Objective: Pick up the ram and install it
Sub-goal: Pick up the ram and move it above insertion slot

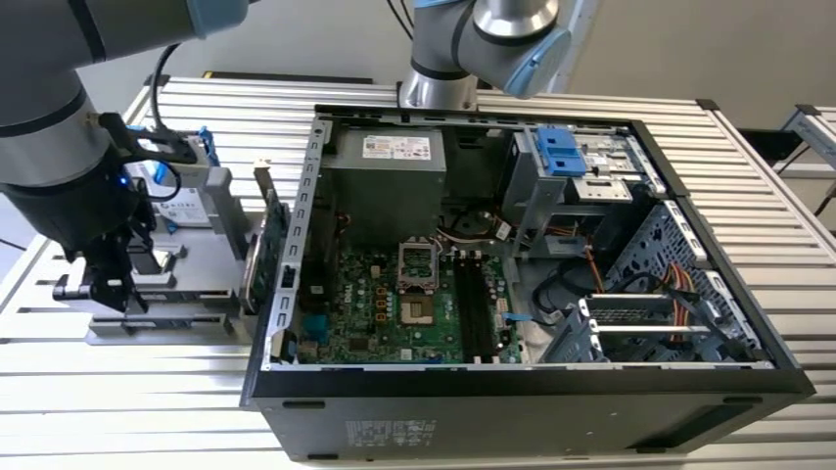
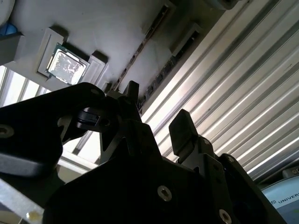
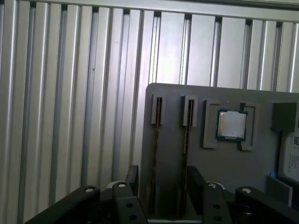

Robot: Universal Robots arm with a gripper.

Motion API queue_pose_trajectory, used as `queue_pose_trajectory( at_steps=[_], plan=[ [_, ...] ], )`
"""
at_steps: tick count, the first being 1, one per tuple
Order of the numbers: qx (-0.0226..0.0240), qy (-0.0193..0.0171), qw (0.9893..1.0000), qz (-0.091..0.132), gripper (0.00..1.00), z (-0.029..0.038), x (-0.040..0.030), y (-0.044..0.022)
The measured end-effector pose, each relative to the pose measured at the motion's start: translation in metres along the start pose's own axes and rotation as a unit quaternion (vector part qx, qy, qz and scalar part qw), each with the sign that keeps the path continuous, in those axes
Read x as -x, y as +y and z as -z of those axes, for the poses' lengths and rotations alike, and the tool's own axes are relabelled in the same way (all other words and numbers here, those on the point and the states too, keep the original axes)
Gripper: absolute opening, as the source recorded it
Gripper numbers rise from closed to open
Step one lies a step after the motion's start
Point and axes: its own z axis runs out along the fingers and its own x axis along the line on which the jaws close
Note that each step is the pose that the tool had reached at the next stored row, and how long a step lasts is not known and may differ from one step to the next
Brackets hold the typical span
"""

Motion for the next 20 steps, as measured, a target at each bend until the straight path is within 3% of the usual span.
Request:
queue_pose_trajectory(
  at_steps=[20],
  plan=[
    [0.0001,0.0002,1.0000,-0.001,1.00,-0.0151,0.0000,-0.0010]
  ],
)
